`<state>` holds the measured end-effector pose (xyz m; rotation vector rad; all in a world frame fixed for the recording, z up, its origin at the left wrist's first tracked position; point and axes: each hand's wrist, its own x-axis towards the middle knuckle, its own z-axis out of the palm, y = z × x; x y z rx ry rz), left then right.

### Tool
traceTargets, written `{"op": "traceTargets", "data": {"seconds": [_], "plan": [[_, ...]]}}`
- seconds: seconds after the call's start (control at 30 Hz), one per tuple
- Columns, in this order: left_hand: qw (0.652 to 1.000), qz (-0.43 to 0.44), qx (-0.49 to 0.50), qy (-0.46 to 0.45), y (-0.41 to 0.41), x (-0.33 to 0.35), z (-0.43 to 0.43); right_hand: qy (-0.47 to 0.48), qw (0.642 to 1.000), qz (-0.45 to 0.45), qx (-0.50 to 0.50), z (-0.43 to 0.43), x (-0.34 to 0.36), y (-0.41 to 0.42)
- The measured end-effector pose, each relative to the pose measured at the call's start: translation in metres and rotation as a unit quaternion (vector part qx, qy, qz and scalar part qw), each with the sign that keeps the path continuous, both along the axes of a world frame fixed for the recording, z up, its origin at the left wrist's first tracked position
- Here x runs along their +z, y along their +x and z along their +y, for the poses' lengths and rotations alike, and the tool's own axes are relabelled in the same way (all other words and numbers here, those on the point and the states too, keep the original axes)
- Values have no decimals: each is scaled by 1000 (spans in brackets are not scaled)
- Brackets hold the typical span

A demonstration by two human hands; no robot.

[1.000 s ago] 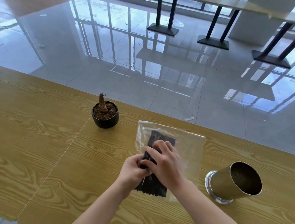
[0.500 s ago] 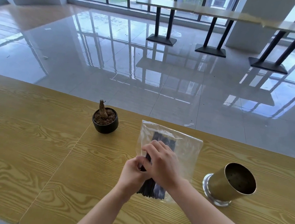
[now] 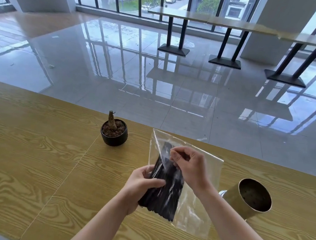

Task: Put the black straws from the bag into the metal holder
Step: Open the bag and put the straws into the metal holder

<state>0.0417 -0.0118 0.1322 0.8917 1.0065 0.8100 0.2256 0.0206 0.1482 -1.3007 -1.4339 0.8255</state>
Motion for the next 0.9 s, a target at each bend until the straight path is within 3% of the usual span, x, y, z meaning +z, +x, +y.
{"op": "traceTargets", "data": {"seconds": [0.07, 0.2, 0.27, 0.4, 0.53, 0.63, 0.7, 0.77, 0.83, 0.9], "plan": [[1000, -5, -3, 4, 3, 3, 2, 21, 998, -48, 24, -3, 3, 2], [1000, -18, 4, 16, 7, 8, 5, 89, 936, -335, 60, -12, 4, 3], [999, -13, -1, 31, 8, 10, 5, 100, 929, -355, 39, -11, 6, 0], [999, -17, -2, 38, 8, 10, 5, 121, 936, -328, 25, -3, 15, 0], [999, -20, -1, 40, -4, 9, 6, 16, 982, -164, -89, 18, 36, 30], [999, -18, -6, 41, -9, 9, 6, -37, 998, -27, -47, 24, 48, 38], [999, -19, 6, 40, -7, 9, 6, -45, 999, -1, -9, 18, 50, 37], [999, -25, 15, 39, -6, 9, 7, -12, 994, -104, 15, 5, 47, 39], [998, -38, 14, 37, -7, 7, 8, 74, 948, -307, 42, -8, 37, 45], [999, -43, 9, 32, -8, 6, 8, 141, 903, -403, 41, -16, 27, 47]]}}
